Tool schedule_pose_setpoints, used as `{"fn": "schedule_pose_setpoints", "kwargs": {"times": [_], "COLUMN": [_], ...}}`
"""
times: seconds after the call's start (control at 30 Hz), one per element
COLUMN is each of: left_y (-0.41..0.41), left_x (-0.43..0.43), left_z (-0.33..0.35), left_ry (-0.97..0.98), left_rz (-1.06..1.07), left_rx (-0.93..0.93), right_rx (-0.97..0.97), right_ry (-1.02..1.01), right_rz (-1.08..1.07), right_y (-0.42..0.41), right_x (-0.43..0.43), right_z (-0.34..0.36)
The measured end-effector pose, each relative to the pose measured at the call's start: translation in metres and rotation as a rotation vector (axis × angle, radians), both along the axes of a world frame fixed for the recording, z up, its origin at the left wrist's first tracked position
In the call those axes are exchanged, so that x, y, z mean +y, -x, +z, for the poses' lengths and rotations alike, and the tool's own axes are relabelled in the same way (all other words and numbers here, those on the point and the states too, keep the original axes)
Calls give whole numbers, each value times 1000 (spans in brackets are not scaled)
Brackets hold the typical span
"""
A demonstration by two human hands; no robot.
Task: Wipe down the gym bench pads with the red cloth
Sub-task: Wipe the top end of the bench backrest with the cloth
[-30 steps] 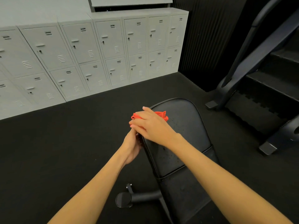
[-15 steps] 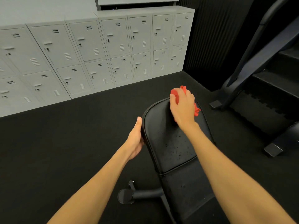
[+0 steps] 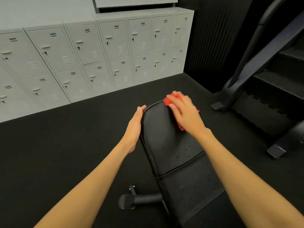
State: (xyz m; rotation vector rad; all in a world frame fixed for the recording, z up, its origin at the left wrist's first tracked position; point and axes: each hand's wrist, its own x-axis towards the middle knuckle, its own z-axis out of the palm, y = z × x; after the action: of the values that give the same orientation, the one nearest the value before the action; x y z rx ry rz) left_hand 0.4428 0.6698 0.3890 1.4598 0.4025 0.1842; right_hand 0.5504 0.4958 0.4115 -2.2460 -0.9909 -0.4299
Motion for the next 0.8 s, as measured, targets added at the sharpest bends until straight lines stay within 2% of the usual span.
{"fn": "schedule_pose_setpoints", "kwargs": {"times": [0.17,0.23,0.3,0.37,0.5,0.63,0.7,0.8], "left_y": [-1,1,1,2,4,6,7,5], "left_x": [-1,0,-1,-3,-10,-12,-10,-7], "left_z": [-3,-5,-7,-8,-7,-2,-2,-4], "left_ry": [-126,-152,-171,-177,-191,-195,-217,-224], "left_rz": [-35,-45,-30,-4,80,89,70,57], "left_rx": [29,6,-13,-35,-93,-78,-69,-57], "right_rx": [278,309,247,127,-66,3,27,118], "right_ry": [-196,-253,-250,-205,-84,38,57,-48], "right_rz": [-271,-382,-437,-357,-17,224,213,53], "right_y": [-30,-27,-15,1,39,28,10,-15], "right_x": [-15,3,22,43,74,59,48,34], "right_z": [1,4,9,14,10,13,14,16]}}
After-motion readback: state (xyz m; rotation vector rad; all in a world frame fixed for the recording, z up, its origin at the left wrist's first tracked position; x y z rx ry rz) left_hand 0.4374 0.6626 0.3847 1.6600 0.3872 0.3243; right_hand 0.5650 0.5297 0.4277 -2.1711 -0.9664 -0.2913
